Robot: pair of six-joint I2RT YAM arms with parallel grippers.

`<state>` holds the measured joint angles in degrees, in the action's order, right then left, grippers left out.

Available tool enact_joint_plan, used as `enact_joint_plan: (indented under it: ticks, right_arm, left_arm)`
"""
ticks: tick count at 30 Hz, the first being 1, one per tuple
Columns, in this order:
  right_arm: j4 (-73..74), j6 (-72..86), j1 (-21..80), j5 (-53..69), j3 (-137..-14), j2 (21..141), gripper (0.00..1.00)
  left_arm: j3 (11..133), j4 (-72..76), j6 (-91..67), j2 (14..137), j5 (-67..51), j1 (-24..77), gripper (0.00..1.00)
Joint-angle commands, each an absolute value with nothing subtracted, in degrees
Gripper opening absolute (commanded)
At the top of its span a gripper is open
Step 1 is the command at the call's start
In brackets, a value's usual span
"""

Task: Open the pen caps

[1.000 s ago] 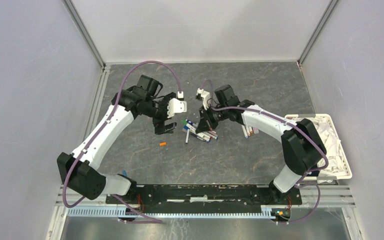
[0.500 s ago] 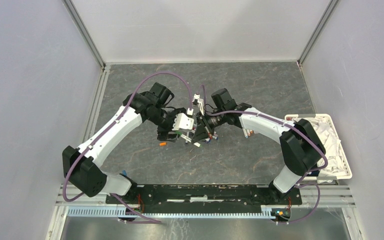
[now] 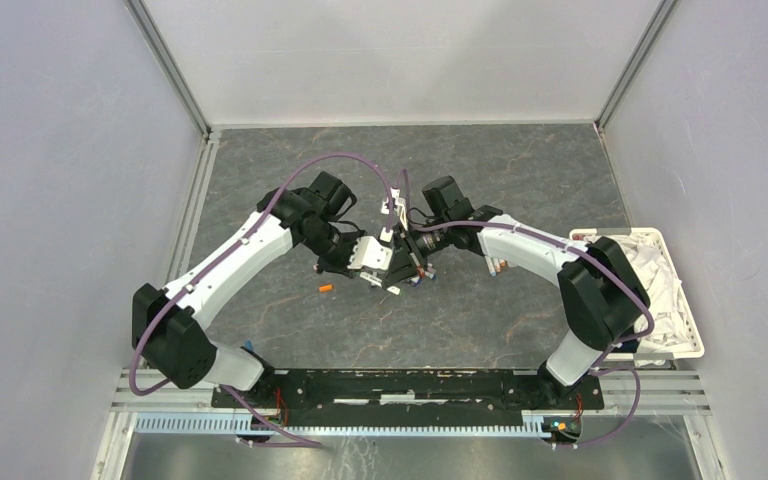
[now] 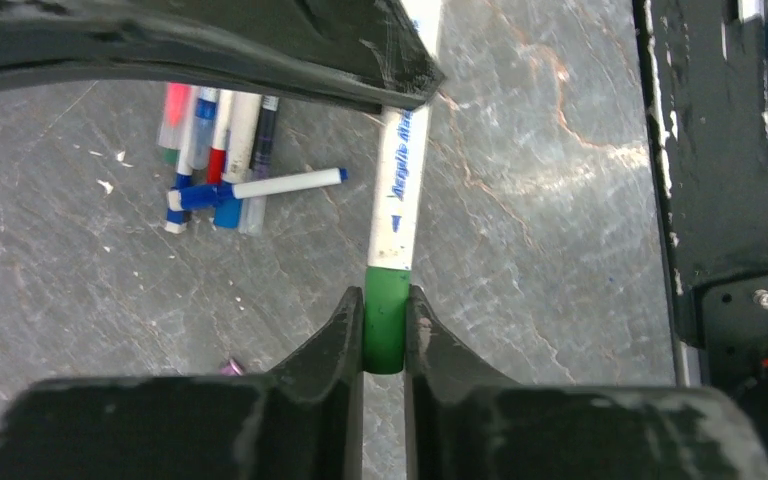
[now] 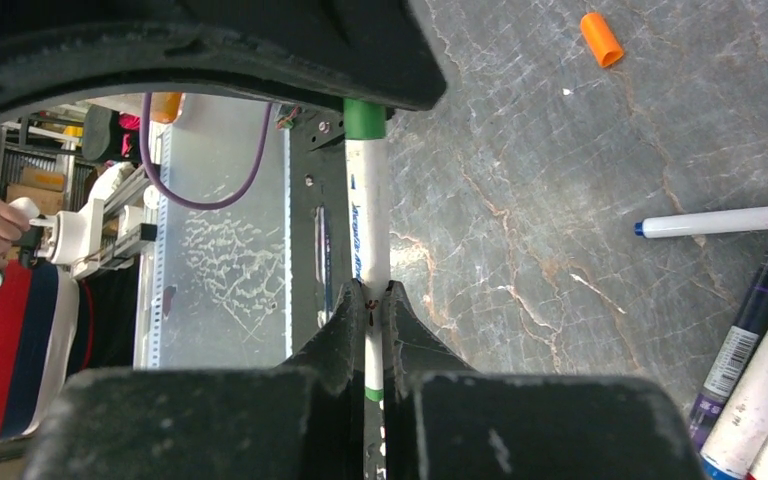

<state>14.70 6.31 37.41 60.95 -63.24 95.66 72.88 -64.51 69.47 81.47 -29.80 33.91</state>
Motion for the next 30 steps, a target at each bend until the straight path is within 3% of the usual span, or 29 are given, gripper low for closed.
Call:
enact_joint_plan:
  ticks: [1, 5, 9, 12, 17, 22, 30]
  right_arm:
    - [11.3, 8.8, 38.2, 62.9, -65.8, 96.7, 0.07]
    - [4.5, 15.0, 39.1, 63.2, -65.3, 98.3, 0.36]
    - [-1.1, 20.3, 40.2, 63.4, -65.9, 100.9, 0.42]
    - [-1.9, 21.6, 40.8, 62.1, -67.4, 102.5, 0.38]
    - [2.3, 19.9, 40.3, 59.1, -67.4, 102.7, 0.00]
    - [8.8, 13.6, 38.6, 56.2, -63.8, 99.6, 0.00]
    - [17.1, 6.2, 37.2, 53.3, -61.1, 97.2, 0.00]
  left_arm:
    - [73.7, -64.5, 70.5, 81.3, -29.1, 35.1, 0.04]
    - [74.0, -64.4, 69.6, 80.8, -29.1, 35.7, 0.02]
    - [74.8, -64.4, 68.3, 80.7, -29.5, 35.7, 0.02]
    - [74.9, -64.6, 68.0, 80.5, -29.3, 35.7, 0.02]
    - [74.3, -64.8, 68.2, 80.3, -26.6, 35.6, 0.02]
    - [74.6, -63.9, 70.5, 81.3, -19.0, 33.7, 0.02]
    - [84.1, -64.9, 74.6, 87.8, -19.0, 21.2, 0.02]
